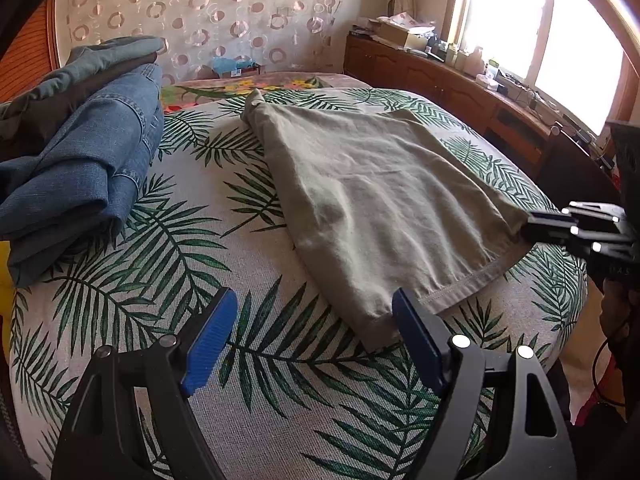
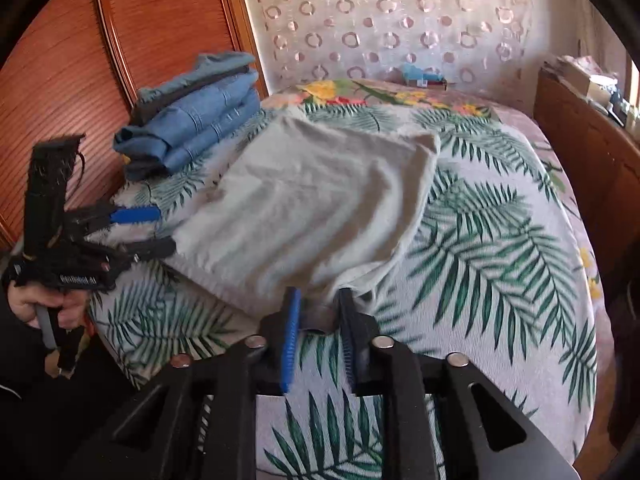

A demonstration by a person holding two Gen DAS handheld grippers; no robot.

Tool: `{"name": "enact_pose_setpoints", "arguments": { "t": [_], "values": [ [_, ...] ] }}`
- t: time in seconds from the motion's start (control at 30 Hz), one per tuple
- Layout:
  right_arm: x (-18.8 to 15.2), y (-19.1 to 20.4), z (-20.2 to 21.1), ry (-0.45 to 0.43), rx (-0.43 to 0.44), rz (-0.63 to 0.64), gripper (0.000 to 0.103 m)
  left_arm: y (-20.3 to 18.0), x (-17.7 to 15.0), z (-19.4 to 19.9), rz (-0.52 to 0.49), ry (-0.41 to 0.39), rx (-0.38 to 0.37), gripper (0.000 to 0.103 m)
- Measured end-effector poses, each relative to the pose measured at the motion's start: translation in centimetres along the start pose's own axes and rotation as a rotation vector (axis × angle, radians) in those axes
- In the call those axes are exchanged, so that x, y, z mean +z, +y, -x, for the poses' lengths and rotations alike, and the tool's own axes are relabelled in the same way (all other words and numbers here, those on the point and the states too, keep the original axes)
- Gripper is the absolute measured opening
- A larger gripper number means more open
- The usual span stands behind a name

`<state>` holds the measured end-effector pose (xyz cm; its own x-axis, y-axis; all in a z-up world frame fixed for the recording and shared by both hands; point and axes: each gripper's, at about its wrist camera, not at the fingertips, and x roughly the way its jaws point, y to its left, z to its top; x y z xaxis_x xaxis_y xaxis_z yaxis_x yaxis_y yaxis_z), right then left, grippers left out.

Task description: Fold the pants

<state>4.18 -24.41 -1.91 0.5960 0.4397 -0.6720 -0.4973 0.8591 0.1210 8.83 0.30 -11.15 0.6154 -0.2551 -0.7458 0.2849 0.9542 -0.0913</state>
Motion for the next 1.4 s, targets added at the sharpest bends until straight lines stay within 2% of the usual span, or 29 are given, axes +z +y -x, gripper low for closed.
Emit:
{"name": "enact_pose_setpoints", "arguments": {
  "t": [0.2, 0.3, 0.47, 0.57, 0.77, 1.17, 1.2, 1.3, 1.4],
  "values": [
    [1.9, 0.1, 0.4, -0.089, 0.016, 0.002, 0.010, 0.2, 0.0, 0.2, 0.007, -0.006, -0.001, 0.081],
    [1.4, -0.3, -0.5, -0.062, 0.013, -0.018, 0.010, 0.2, -0.1, 0.1, 0.007, -0.004, -0.006, 0.081],
    [-0.4, -0.7, -1.4, -0.006, -0.055, -0.031, 0.011, -0.3, -0.3, 0.2, -0.001, -0.006, -0.018, 0.081],
    [-1.5, -0.9, -1.6, 0.011, -0.102, -0.046, 0.025, -0.4, -0.2, 0.1, 0.002, -0.005, -0.029, 0.072],
    [-2.3, -1.3, -2.2, 0.023, -0.095, -0.097, 0.032, -1.0, -0.3, -0.4, -0.004, 0.019, -0.042, 0.055],
    [-2.6, -0.2, -2.3, 0.021, -0.079, -0.091, 0.032, -1.3, -0.9, -0.2, -0.002, 0.026, -0.066, 0.048],
    [-2.7, -0.2, -2.4, 0.020, -0.075, -0.087, 0.027, -1.3, -1.0, -0.2, 0.001, 0.026, -0.072, 0.046],
    [-2.8, -0.3, -2.3, 0.019, -0.049, -0.089, 0.021, -1.3, -1.0, -0.3, 0.006, 0.027, -0.091, 0.040],
    [-2.8, -0.5, -2.4, 0.017, -0.032, -0.099, 0.017, -1.5, -1.0, -0.3, 0.007, 0.030, -0.099, 0.037]
  ]
}}
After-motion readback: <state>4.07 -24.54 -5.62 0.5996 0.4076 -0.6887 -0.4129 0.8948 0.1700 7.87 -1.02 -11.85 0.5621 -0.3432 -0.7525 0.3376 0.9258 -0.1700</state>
